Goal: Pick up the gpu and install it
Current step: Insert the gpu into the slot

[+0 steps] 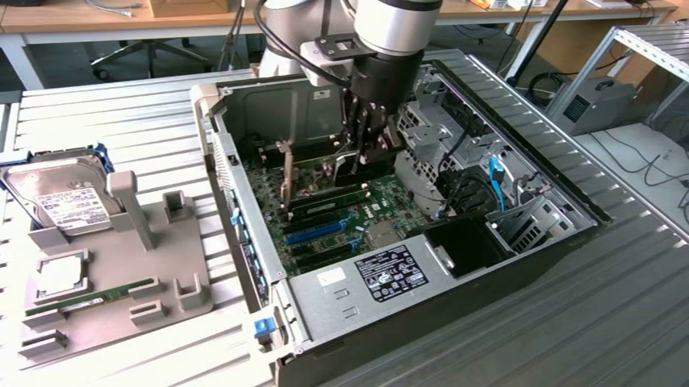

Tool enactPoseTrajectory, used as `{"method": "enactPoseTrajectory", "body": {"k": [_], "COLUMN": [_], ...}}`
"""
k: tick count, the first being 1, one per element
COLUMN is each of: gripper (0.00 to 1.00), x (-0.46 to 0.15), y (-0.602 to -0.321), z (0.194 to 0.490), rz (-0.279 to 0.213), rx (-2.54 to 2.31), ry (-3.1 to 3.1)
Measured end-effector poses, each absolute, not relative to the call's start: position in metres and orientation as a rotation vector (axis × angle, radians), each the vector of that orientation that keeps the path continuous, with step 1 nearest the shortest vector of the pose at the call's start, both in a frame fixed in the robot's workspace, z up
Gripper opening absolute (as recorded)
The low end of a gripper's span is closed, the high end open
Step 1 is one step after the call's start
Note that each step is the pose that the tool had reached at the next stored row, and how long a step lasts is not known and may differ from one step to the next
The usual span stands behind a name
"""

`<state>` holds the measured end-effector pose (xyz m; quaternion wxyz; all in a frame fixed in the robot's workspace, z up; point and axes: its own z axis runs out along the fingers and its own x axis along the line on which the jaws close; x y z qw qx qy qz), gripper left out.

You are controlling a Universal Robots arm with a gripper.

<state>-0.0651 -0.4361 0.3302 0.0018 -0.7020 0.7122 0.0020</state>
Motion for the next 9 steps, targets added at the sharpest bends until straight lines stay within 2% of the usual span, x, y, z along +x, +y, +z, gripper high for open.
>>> {"method": "enactPoseTrajectory", "body": {"k": [9], "gripper": [0.27], "x": [-0.065], "y": [-0.449], "z": [0.33], "rz": [0.007], "rx": [-2.202], "ry": [2.235]}}
